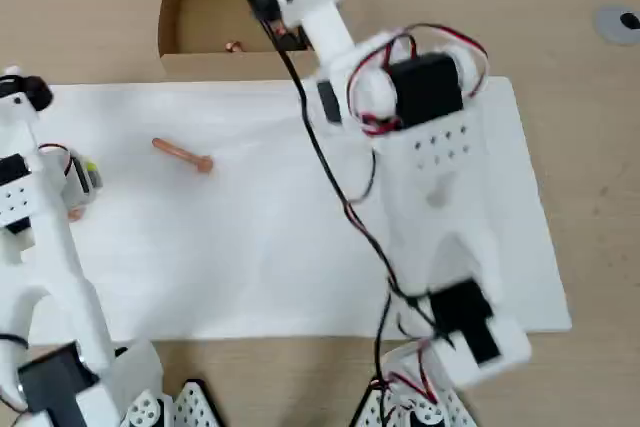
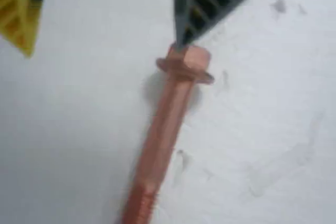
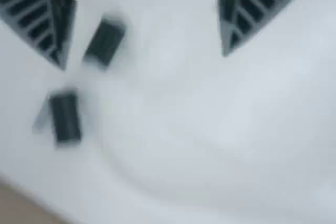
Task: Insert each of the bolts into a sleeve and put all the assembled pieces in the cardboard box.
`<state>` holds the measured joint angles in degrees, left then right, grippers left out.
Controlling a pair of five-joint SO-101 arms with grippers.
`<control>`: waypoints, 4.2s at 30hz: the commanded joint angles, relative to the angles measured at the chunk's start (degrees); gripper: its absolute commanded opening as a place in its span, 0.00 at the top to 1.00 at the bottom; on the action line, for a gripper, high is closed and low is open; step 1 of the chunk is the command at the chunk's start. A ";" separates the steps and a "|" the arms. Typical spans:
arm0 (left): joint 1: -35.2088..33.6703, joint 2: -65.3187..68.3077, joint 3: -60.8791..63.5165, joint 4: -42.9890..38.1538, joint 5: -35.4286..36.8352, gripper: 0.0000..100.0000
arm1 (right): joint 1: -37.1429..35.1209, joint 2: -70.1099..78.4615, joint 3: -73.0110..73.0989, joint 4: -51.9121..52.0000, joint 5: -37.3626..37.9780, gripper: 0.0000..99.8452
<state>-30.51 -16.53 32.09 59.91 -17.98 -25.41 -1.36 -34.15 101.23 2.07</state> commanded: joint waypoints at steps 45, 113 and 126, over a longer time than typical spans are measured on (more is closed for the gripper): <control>-2.90 18.95 -7.65 -8.62 -12.04 0.81 | 0.66 -75.74 82.24 -20.57 10.02 0.77; 15.74 26.07 -22.86 25.49 -76.22 0.99 | 9.45 -75.38 82.59 -18.64 10.11 0.77; 18.20 33.45 -24.97 14.59 -67.69 0.99 | 9.45 -75.38 82.51 -16.62 9.85 0.77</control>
<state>-13.89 16.53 9.32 78.20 -88.66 -16.88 -76.79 48.31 84.35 11.82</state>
